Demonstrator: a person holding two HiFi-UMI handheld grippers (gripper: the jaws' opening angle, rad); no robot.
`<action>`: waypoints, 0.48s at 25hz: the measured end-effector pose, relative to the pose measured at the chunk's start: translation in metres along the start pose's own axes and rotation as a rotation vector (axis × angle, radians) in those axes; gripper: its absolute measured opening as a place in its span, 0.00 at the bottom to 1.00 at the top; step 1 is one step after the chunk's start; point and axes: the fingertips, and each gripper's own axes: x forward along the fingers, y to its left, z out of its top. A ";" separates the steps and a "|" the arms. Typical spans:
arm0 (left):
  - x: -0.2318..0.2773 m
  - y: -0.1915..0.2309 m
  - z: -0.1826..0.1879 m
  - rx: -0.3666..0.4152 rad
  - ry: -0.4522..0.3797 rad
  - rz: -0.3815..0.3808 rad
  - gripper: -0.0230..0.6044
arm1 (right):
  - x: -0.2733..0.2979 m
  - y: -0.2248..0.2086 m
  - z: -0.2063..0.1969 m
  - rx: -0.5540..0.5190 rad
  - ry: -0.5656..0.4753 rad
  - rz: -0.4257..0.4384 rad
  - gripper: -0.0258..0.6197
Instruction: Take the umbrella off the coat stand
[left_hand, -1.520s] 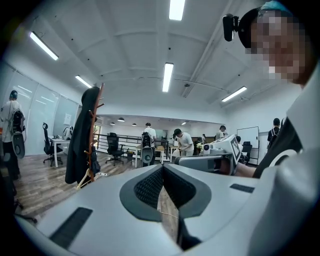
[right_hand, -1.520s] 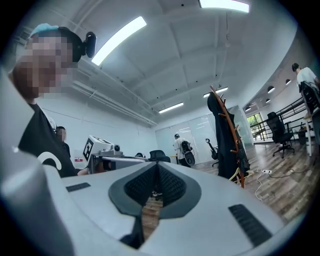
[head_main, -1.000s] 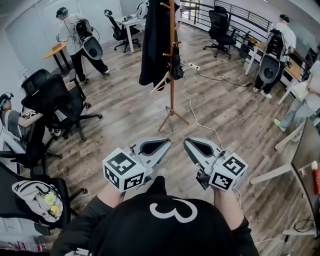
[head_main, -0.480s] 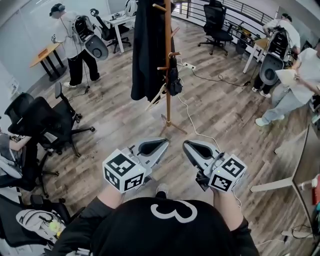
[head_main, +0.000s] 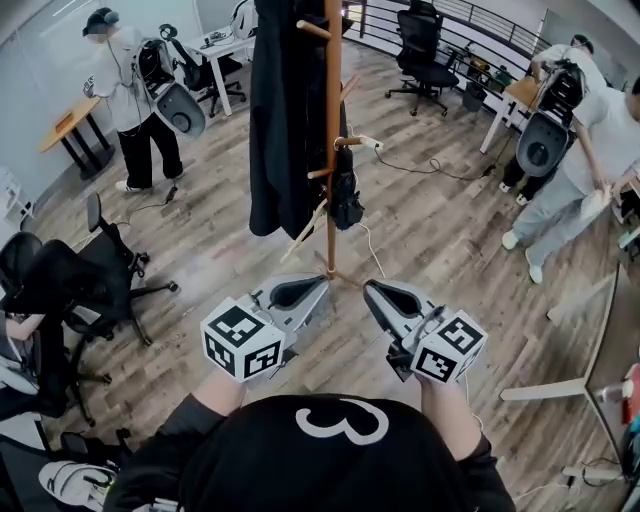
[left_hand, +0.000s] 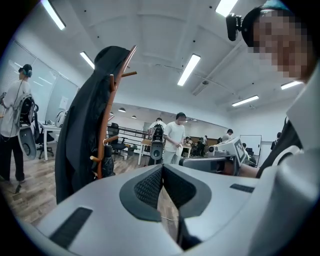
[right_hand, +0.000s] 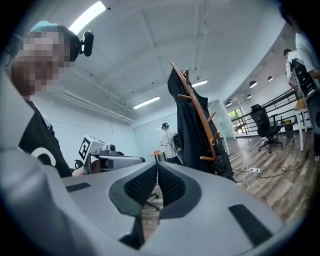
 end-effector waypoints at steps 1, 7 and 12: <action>0.003 0.008 0.001 -0.002 -0.002 0.003 0.06 | 0.005 -0.006 0.000 -0.007 0.003 -0.010 0.08; 0.033 0.045 0.005 -0.025 -0.006 0.017 0.06 | 0.030 -0.045 0.003 -0.028 0.022 -0.012 0.08; 0.064 0.079 0.011 -0.015 0.009 0.058 0.06 | 0.052 -0.093 0.009 -0.031 0.038 0.002 0.08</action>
